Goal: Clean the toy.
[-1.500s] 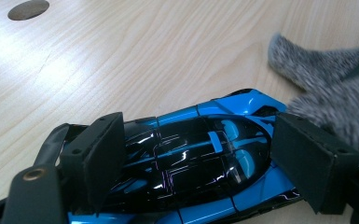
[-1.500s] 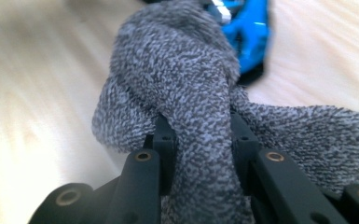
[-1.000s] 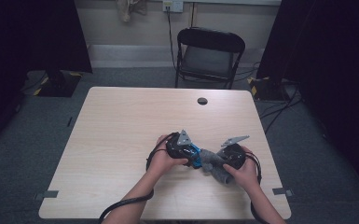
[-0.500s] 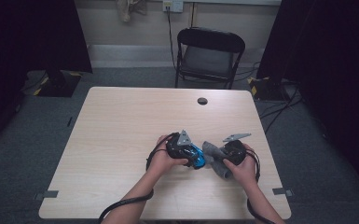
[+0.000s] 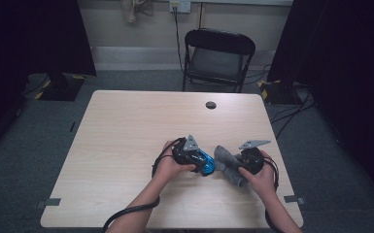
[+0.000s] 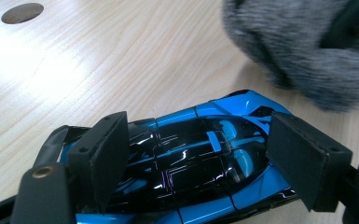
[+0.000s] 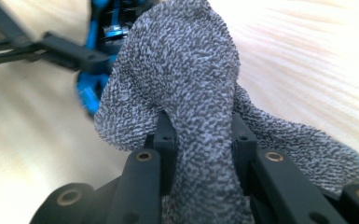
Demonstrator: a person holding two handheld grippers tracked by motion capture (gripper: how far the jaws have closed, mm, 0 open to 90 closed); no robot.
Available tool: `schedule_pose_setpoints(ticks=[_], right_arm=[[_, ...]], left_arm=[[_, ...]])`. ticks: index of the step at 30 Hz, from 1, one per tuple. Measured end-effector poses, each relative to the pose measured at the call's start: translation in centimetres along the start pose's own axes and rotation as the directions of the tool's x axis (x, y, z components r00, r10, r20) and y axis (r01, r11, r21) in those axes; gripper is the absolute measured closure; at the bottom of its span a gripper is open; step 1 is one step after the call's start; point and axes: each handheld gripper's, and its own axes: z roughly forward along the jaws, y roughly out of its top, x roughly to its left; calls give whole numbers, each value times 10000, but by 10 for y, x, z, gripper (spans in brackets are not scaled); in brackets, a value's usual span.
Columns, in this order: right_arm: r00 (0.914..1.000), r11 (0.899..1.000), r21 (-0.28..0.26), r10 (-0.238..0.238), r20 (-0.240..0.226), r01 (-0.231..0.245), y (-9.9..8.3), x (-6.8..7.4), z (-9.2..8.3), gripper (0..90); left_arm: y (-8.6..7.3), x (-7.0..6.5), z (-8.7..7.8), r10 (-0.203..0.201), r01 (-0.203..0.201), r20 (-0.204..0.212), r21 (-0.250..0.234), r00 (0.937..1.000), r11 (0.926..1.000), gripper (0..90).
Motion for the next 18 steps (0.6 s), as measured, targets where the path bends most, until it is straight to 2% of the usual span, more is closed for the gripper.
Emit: schedule_pose_setpoints(ticks=[7, 12, 15, 18], right_arm=[[9949, 9983, 155, -555, -838, 570, -11, 21, -1, 716], [9815, 9922, 503, -1045, -1603, 1138, -16, 41, 9, 716], [9760, 9890, 596, -1226, -1799, 1352, -17, 48, 15, 716], [9733, 9884, 723, -1167, -1975, 1332, -17, 50, 22, 715]], left_arm=[[0, 0, 0, -56, 56, 22, 13, 10000, 10000, 222], [1, 0, 0, -87, 87, 7, 57, 10000, 9999, 222], [1, 0, 0, -64, 64, 22, 58, 10000, 10000, 222], [1, 0, 0, -64, 64, 26, 50, 10000, 10000, 222]])
